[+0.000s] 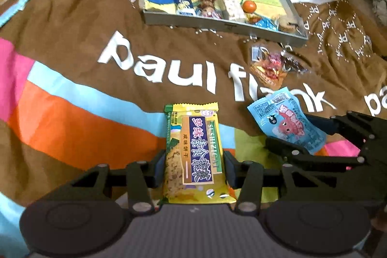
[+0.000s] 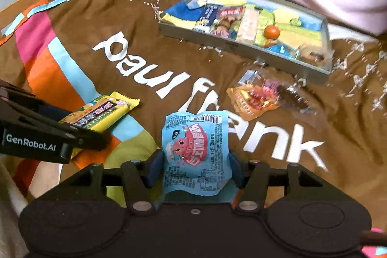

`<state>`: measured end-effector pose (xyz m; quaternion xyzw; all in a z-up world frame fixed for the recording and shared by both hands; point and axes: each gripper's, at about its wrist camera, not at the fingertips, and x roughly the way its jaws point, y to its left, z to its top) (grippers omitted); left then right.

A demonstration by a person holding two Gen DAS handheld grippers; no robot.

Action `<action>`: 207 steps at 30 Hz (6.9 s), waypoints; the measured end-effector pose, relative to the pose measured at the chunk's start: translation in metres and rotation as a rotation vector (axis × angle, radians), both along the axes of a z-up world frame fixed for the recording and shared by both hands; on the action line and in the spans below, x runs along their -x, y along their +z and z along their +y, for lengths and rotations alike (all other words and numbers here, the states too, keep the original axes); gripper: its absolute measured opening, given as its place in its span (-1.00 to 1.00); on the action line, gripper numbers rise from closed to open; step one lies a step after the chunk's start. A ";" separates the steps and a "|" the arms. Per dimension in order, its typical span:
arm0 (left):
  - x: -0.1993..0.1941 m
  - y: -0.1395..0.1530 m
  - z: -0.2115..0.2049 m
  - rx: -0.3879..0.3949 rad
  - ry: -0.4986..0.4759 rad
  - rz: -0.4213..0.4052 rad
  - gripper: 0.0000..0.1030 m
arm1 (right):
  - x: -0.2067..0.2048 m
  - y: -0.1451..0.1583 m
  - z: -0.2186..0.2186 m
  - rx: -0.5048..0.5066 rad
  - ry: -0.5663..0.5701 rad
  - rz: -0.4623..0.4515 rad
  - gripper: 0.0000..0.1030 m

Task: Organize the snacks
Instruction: 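Carry the wafer bar and blue fish snack over the metal tray, then open both tools to drop the wafer bar and fish snack inside, then lift both tools away and move toward the candy packs on the blanket, then grasp the gold duck-snack pack with left tool while right tool grasps the clear candy pack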

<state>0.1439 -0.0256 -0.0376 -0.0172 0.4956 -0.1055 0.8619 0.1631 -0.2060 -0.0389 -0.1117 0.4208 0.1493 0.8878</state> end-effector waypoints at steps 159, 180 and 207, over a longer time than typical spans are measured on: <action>0.016 -0.005 -0.022 0.018 0.084 -0.377 0.99 | 0.018 0.050 -0.079 0.007 -0.291 -0.269 0.99; -0.018 -0.019 -0.046 -0.014 -0.028 -0.377 0.99 | -0.028 0.056 -0.096 -0.050 -0.262 -0.170 0.99; -0.116 -0.060 -0.121 0.061 -0.640 -0.305 0.99 | -0.150 -0.013 -0.126 -0.077 0.063 0.039 0.98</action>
